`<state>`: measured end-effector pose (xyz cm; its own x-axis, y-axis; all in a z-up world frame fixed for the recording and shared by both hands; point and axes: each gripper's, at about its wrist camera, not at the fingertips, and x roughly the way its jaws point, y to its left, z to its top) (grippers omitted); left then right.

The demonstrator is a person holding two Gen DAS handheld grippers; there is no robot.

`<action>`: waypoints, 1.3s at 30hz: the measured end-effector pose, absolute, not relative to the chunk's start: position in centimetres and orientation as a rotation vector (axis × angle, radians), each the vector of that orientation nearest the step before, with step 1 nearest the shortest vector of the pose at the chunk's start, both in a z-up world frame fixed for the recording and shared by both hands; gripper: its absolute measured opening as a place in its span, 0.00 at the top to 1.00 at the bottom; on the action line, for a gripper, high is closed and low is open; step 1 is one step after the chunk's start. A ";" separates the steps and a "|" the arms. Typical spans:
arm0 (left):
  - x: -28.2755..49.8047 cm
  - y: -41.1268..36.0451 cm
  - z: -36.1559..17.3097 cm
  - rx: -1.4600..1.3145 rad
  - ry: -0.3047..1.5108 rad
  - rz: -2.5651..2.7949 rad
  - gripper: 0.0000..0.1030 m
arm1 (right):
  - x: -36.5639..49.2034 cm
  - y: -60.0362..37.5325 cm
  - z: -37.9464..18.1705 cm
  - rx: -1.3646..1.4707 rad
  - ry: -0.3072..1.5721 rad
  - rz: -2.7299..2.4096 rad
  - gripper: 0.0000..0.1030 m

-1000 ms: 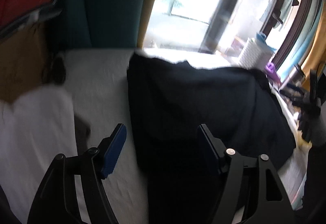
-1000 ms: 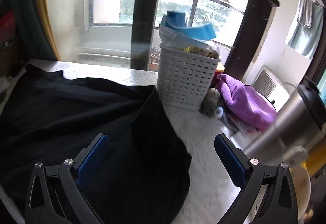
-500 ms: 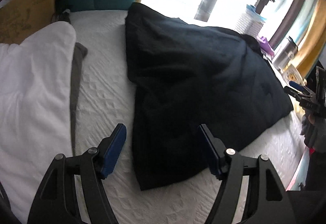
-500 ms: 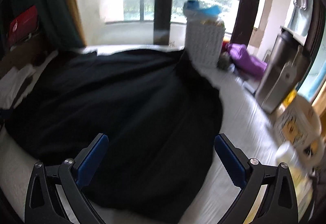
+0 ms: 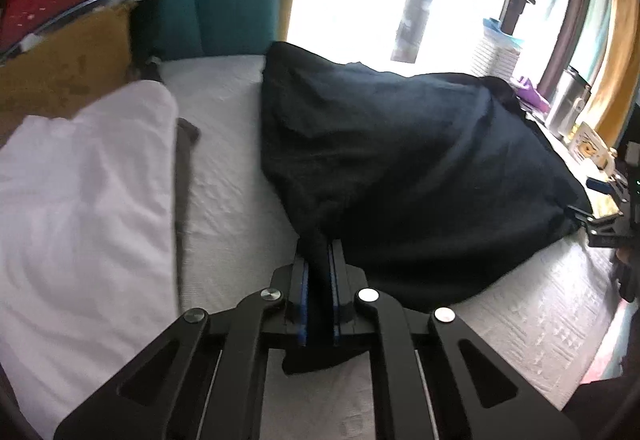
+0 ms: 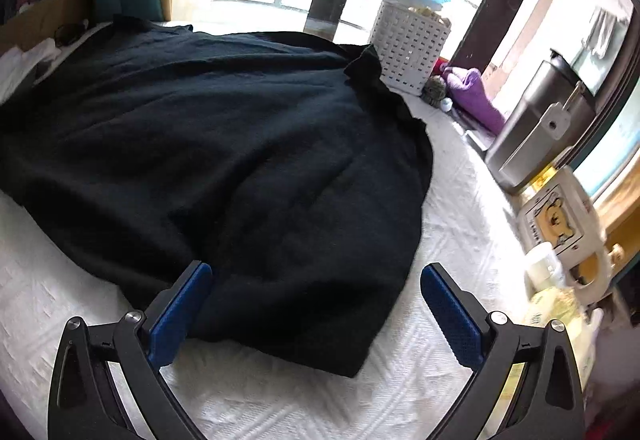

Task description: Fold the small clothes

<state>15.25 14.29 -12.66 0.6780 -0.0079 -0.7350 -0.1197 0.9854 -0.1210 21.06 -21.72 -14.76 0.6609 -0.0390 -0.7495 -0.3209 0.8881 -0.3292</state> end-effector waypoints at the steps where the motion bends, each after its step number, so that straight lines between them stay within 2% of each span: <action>1: 15.3 14.6 -13.1 -0.171 0.844 0.072 0.92 | 21.0 -21.9 -14.8 -0.457 0.842 0.167 0.00; 11: 14.5 15.6 -11.8 -0.275 0.836 0.068 0.90 | 20.0 -22.9 -13.7 -0.402 0.832 0.142 0.00; 12: 14.6 15.5 -11.4 -0.273 0.828 0.064 0.79 | 19.8 -23.1 -13.4 -0.392 0.826 0.138 0.00; 13: 14.9 15.3 -11.0 -0.269 0.817 0.056 0.53 | 19.5 -23.4 -13.1 -0.378 0.818 0.133 0.00; 14: 15.2 15.1 -10.7 -0.263 0.806 0.043 0.40 | 19.3 -23.6 -12.8 -0.367 0.810 0.132 0.00; 15: 15.6 14.9 -10.5 -0.253 0.795 0.037 0.32 | 19.1 -23.7 -12.5 -0.351 0.802 0.134 0.00; 27: 24.1 11.3 -10.8 -0.108 0.807 -0.033 0.32 | 20.8 -22.8 -12.6 -0.290 0.794 0.179 0.00; 33: 28.1 11.5 -14.0 -0.053 0.926 0.016 0.31 | 22.0 -23.0 -13.2 -0.284 0.813 0.177 0.00; 39: 28.2 12.4 -14.5 -0.023 0.912 0.050 0.29 | 22.5 -24.0 -13.7 -0.278 0.832 0.154 0.00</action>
